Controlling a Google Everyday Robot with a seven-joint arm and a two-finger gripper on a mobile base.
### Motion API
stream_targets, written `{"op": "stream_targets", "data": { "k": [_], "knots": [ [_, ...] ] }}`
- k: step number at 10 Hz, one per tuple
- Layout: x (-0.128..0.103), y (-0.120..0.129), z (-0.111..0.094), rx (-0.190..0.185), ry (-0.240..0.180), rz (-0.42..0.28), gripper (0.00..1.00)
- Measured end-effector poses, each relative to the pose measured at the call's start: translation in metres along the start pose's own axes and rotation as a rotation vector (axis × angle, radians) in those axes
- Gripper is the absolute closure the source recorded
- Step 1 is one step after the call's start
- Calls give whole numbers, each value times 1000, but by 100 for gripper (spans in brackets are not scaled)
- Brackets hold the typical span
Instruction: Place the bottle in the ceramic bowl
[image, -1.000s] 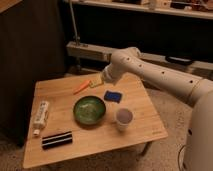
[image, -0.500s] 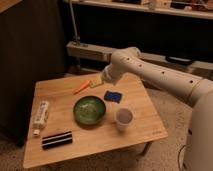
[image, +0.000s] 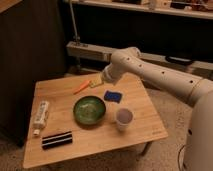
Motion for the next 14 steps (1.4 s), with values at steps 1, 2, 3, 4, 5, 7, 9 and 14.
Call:
{"op": "stream_targets", "data": {
  "k": [1, 2, 3, 4, 5, 7, 9, 14],
  "knots": [
    [0, 0, 0, 0, 0, 0, 20],
    [0, 0, 0, 0, 0, 0, 20],
    [0, 0, 0, 0, 0, 0, 20],
    [0, 0, 0, 0, 0, 0, 20],
    [0, 0, 0, 0, 0, 0, 20],
    [0, 0, 0, 0, -1, 0, 20],
    [-1, 0, -1, 1, -1, 0, 20],
    [-41, 61, 10, 36, 43, -106, 20]
  ]
}}
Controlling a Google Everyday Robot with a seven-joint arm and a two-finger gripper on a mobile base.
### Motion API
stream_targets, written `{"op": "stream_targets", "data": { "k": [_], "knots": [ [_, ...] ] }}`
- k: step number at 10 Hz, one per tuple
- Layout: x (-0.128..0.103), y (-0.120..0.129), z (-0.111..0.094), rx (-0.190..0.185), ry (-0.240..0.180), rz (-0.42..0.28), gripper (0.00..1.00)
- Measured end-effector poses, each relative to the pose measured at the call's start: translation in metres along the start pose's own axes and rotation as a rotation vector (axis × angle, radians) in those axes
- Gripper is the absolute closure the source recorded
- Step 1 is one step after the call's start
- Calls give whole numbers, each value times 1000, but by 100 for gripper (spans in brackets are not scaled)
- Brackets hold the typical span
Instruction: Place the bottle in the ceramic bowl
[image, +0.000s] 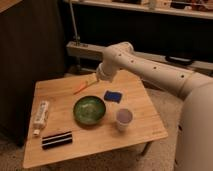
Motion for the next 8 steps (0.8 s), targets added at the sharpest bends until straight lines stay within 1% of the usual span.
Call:
{"op": "stream_targets", "data": {
  "k": [2, 3, 4, 5, 6, 8],
  "knots": [
    [-30, 44, 14, -20, 15, -59, 20],
    [-40, 67, 22, -33, 21, -88, 20],
    [-46, 92, 29, -49, 27, -119, 20],
    [-44, 115, 36, -57, 36, -141, 20],
    [-40, 145, 44, -68, 47, -161, 20],
    [-33, 182, 59, -86, 68, -174, 20]
  ]
}}
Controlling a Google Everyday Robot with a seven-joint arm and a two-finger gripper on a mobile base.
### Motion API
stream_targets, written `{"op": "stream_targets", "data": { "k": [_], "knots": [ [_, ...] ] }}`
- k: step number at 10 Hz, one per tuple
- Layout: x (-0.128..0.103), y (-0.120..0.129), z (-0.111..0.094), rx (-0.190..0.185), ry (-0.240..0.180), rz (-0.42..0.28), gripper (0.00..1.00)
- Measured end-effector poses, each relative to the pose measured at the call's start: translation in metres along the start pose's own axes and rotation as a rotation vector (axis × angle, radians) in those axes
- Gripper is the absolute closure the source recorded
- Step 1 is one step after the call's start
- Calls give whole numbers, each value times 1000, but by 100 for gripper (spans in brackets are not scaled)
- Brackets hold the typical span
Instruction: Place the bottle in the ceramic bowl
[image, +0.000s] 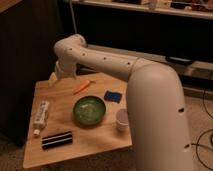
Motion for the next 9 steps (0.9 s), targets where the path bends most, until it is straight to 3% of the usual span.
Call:
{"op": "stream_targets", "data": {
  "k": [2, 9],
  "knots": [
    [-5, 24, 22, -25, 8, -19, 20],
    [-6, 27, 24, -10, 21, -2, 20]
  ]
}}
